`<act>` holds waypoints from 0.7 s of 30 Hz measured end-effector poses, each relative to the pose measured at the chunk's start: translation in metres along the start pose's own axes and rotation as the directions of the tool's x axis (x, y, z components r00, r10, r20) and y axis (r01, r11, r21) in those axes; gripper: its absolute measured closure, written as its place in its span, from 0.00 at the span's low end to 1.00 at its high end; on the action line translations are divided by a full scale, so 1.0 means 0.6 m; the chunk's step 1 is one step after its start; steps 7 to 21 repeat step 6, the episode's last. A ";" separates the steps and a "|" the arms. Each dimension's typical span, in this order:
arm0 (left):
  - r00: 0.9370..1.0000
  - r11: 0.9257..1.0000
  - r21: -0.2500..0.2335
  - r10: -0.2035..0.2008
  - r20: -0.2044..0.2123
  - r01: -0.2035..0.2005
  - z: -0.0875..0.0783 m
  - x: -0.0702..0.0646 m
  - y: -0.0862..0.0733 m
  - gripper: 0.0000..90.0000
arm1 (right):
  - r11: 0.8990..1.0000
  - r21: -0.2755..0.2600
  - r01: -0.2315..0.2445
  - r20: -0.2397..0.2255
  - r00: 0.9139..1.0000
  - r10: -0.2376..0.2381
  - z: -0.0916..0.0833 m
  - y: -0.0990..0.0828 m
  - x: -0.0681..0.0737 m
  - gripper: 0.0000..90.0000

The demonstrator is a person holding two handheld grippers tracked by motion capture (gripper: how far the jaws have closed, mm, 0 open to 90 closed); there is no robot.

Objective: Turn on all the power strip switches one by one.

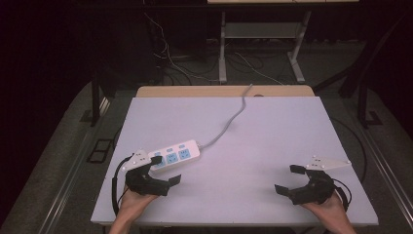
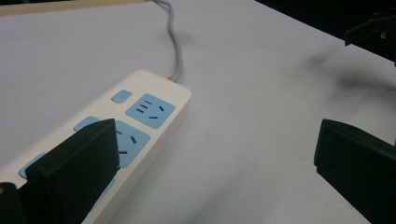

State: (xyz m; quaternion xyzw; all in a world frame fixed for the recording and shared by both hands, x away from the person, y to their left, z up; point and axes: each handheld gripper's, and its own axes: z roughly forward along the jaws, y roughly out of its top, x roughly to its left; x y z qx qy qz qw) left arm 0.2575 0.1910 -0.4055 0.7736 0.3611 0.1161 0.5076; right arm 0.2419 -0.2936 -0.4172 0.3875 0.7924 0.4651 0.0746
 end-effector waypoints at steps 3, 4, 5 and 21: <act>1.000 1.000 -0.002 -0.002 0.001 0.002 0.002 0.001 0.000 0.00 | 1.000 0.001 0.002 -0.002 1.000 -0.002 0.001 0.000 0.001 0.01; 1.000 1.000 -0.002 -0.003 0.000 0.003 0.002 0.001 0.000 0.00 | 1.000 0.001 0.002 -0.002 1.000 -0.002 0.001 0.000 0.001 0.01; 1.000 1.000 -0.001 -0.005 0.001 0.005 0.002 0.002 0.000 0.00 | 1.000 0.001 0.003 -0.003 1.000 -0.003 0.001 0.000 0.000 0.01; 1.000 1.000 0.000 -0.004 -0.002 0.004 0.002 0.002 0.000 0.00 | 1.000 0.001 0.003 -0.003 1.000 -0.003 0.001 0.000 0.000 0.01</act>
